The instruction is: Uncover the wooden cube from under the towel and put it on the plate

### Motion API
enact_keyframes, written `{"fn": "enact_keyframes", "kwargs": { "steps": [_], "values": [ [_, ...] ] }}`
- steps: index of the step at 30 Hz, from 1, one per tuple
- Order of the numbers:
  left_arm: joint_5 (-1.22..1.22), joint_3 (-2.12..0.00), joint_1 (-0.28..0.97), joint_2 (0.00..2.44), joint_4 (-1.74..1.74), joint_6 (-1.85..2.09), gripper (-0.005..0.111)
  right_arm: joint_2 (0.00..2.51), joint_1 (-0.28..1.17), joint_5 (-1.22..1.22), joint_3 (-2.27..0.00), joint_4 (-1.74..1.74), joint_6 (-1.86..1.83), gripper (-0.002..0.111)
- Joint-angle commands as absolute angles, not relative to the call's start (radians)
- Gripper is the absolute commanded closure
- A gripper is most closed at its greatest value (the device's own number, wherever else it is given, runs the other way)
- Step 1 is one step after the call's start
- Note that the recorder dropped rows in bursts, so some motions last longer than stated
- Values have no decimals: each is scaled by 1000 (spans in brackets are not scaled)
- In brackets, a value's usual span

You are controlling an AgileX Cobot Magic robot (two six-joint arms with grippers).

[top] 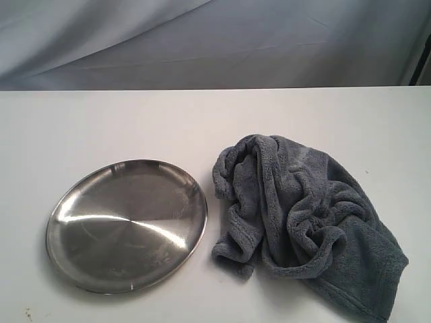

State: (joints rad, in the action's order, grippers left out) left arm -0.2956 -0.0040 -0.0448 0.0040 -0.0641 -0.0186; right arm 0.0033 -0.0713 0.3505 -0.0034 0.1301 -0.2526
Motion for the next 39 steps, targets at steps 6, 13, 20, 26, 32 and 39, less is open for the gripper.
{"fn": "enact_keyframes", "kwargs": {
  "steps": [6, 13, 20, 26, 32, 39],
  "values": [
    [-285, 0, -46, 0, -62, -22, 107, 0, -70, 351, 0, 131, -254, 108],
    [-285, 0, -46, 0, -62, -22, 107, 0, -70, 351, 0, 131, -254, 108],
    [-285, 0, -46, 0, -62, -22, 107, 0, -70, 351, 0, 131, -254, 108],
    [-285, 0, -46, 0, -62, -22, 107, 0, -70, 351, 0, 131, -254, 108],
    [-285, 0, -46, 0, -62, -22, 107, 0, -70, 351, 0, 131, -254, 108],
    [-285, 0, -46, 0, -62, -22, 107, 0, -70, 237, 0, 70, -262, 108]
  ]
}}
